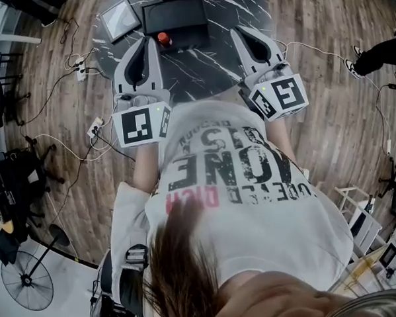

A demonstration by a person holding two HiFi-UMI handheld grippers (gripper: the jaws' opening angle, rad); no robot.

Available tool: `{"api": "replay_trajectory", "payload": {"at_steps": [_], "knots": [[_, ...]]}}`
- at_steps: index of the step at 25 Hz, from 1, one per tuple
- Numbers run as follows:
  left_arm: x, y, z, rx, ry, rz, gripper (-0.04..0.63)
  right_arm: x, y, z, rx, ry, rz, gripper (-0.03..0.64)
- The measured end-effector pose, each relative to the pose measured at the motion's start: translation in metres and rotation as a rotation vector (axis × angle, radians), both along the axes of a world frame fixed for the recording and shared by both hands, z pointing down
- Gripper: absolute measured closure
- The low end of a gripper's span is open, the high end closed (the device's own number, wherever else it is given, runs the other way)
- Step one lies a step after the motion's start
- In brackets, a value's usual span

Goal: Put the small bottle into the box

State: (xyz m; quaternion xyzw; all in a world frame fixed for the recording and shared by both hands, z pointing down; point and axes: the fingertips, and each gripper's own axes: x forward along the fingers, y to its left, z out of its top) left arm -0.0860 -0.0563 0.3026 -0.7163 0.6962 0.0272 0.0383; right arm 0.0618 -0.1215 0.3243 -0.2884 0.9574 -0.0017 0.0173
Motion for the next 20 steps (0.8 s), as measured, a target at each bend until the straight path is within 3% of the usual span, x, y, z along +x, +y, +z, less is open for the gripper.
{"api": "replay_trajectory", "payload": {"at_steps": [20], "knots": [[0.012,-0.012,0.002,-0.012,0.0,0.018,0.591,0.005,-0.01,0.005,-0.014,0.006,-0.002,0.615]]}}
